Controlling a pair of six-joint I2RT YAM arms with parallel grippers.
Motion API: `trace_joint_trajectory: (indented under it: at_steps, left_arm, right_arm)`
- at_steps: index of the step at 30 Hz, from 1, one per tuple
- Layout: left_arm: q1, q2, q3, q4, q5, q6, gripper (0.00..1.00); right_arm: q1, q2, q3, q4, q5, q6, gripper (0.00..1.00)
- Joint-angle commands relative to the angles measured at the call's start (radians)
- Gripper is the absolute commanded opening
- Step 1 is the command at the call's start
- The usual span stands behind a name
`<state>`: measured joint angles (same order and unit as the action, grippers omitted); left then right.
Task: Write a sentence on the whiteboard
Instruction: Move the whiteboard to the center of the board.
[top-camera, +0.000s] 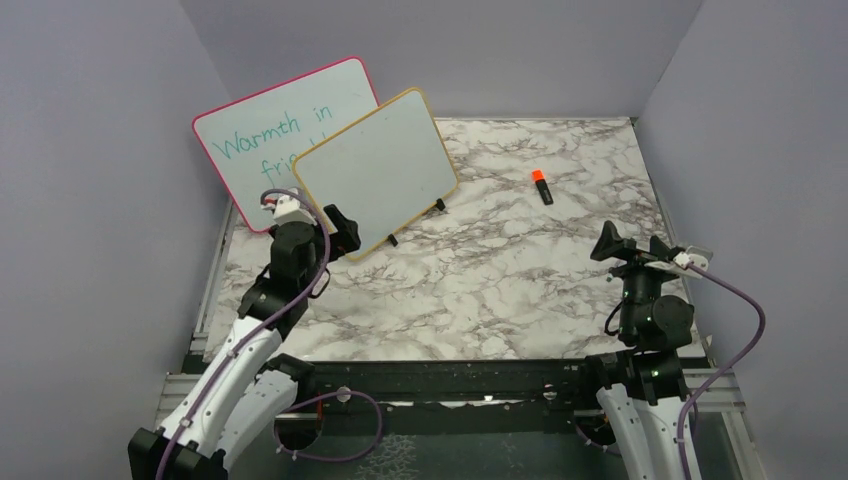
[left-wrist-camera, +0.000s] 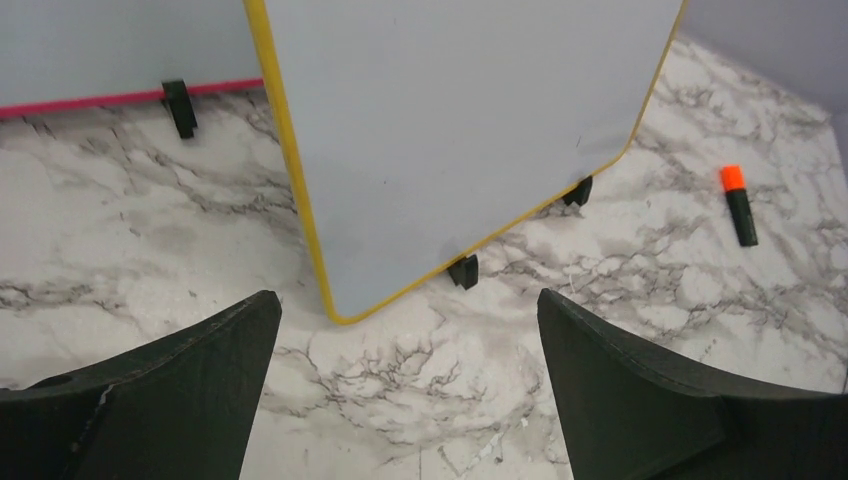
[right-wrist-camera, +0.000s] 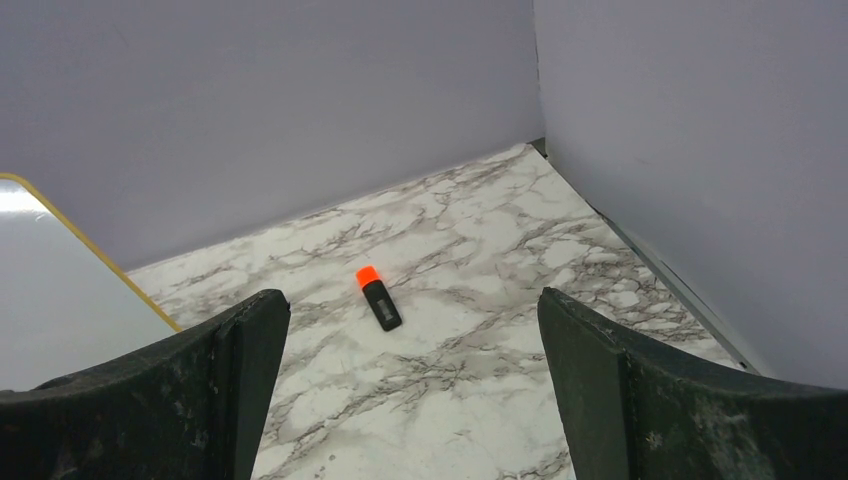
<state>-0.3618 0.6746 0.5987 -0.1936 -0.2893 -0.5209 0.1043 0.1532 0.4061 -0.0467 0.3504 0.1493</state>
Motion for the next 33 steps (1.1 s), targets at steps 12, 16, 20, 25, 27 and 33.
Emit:
trace_joint_trajectory:
  at_steps: [12, 16, 20, 25, 27, 33]
  left_arm:
    - [-0.112, 0.386, 0.142, -0.139, 0.011, -0.25, 0.98]
    - [-0.2, 0.462, 0.174, -0.145, -0.065, -0.287, 0.98]
    - [-0.254, 0.545, 0.219, -0.144, -0.138, -0.301, 0.97]
    - [-0.293, 0.67, 0.279, -0.144, -0.229, -0.326, 0.95]
    - [-0.294, 0.712, 0.296, -0.142, -0.243, -0.35, 0.92]
    - [-0.296, 0.819, 0.331, -0.123, -0.272, -0.418, 0.76]
  right_arm:
    - [-0.005, -0.036, -0.012, 0.015, 0.031, 0.015, 1.0]
    - [-0.005, -0.044, -0.013, 0.013, 0.031, 0.015, 1.0]
    - [-0.005, -0.05, -0.015, 0.015, 0.035, 0.016, 1.0]
    - [-0.005, -0.057, -0.015, 0.013, 0.029, 0.016, 1.0]
    - [-0.005, -0.059, -0.015, 0.012, 0.032, 0.016, 1.0]
    - [-0.005, -0.062, -0.018, 0.015, 0.032, 0.019, 1.0]
